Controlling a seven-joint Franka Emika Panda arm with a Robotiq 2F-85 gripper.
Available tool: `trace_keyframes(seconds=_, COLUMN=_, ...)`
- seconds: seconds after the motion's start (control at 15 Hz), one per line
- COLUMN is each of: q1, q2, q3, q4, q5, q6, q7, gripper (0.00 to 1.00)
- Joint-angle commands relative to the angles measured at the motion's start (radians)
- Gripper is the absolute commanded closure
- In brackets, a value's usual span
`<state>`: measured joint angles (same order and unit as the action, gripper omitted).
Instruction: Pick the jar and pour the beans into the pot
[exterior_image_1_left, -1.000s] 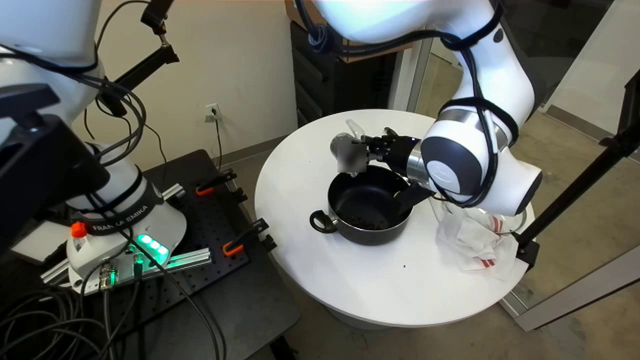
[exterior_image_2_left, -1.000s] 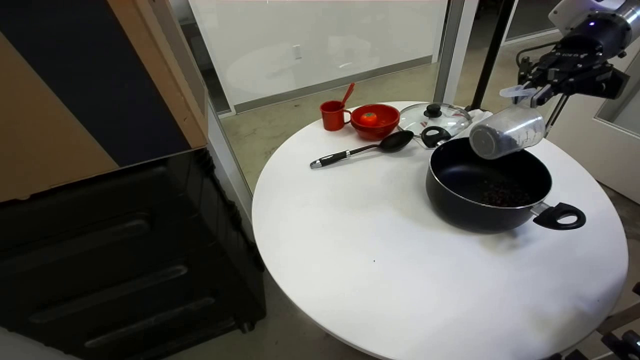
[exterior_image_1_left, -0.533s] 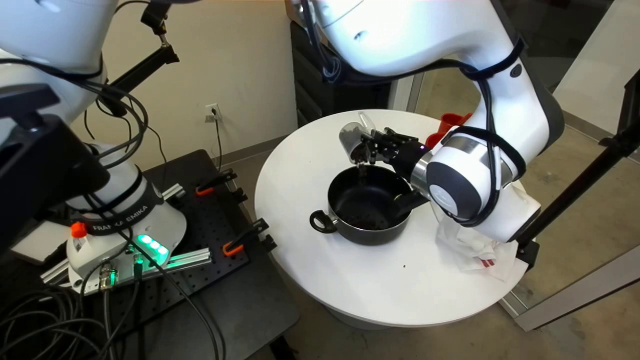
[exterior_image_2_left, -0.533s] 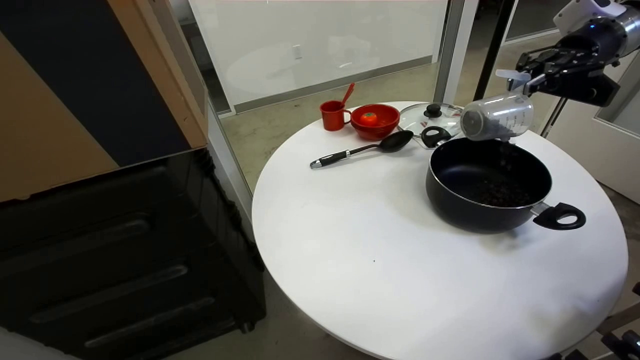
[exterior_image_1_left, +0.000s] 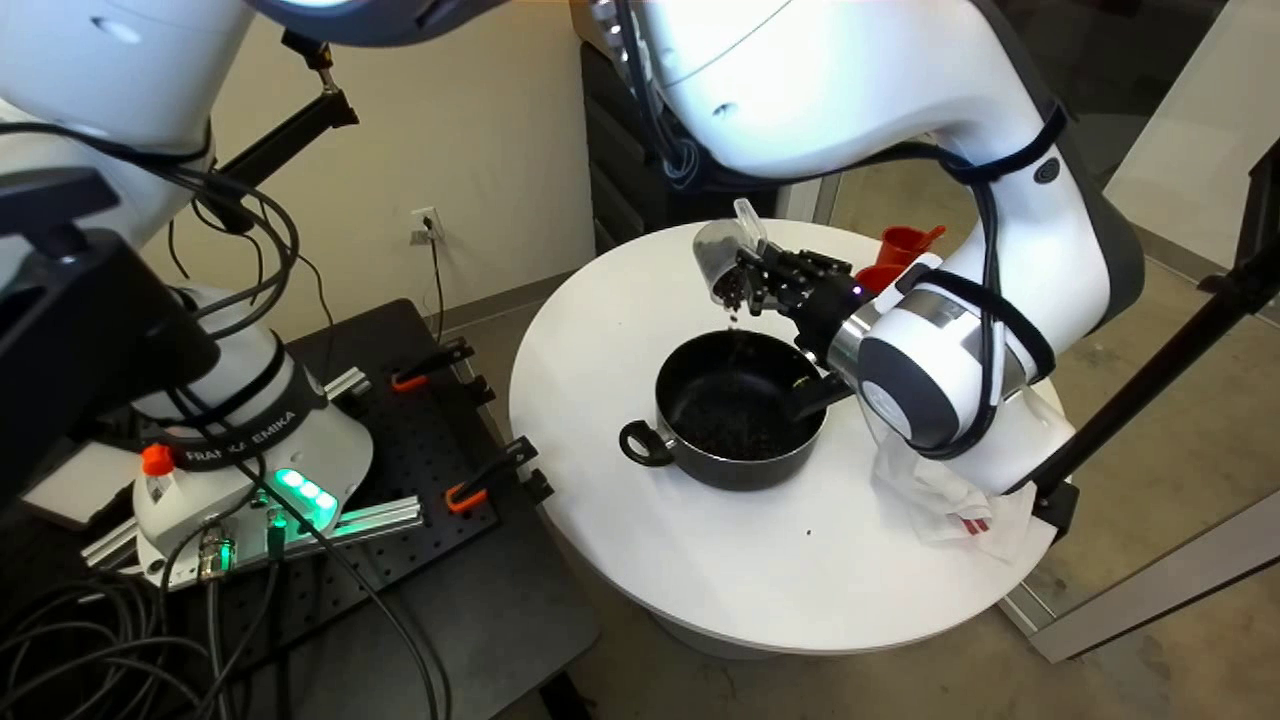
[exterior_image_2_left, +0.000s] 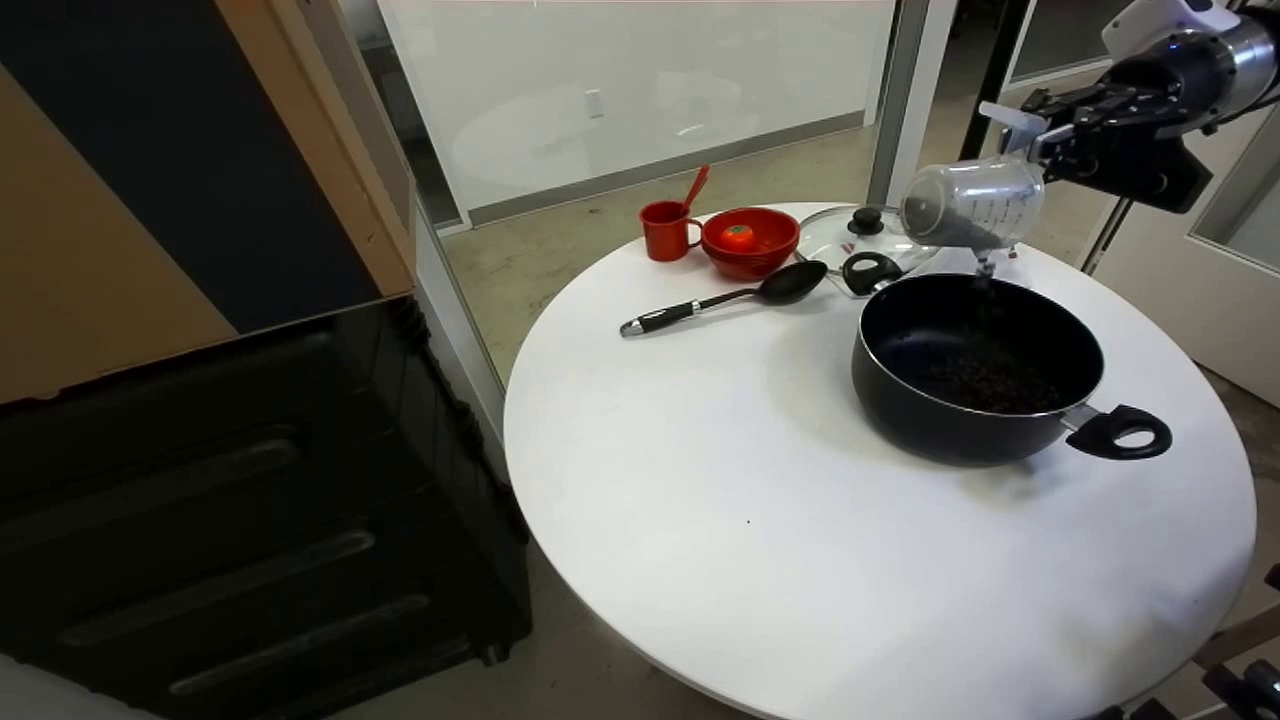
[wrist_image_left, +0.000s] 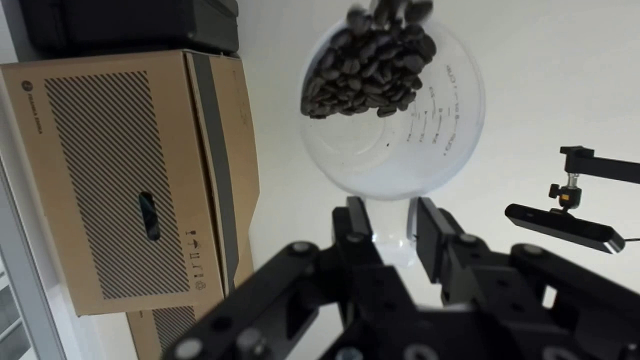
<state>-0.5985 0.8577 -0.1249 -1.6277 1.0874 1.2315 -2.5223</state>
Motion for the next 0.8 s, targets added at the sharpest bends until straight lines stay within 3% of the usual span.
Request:
trace_keyframes(seconds=0.0, q1=-0.014, q2=0.039, q3=-0.001, q4=0.044, q5=0.06, q6=-0.086, q7=-0.007, gripper=0.93)
trace_keyframes(seconds=0.73, q1=-0.016, q2=0.078, q3=-0.019, q4=0.043, q5=0.228, q6=-0.171, q7=0.06, gripper=0.93)
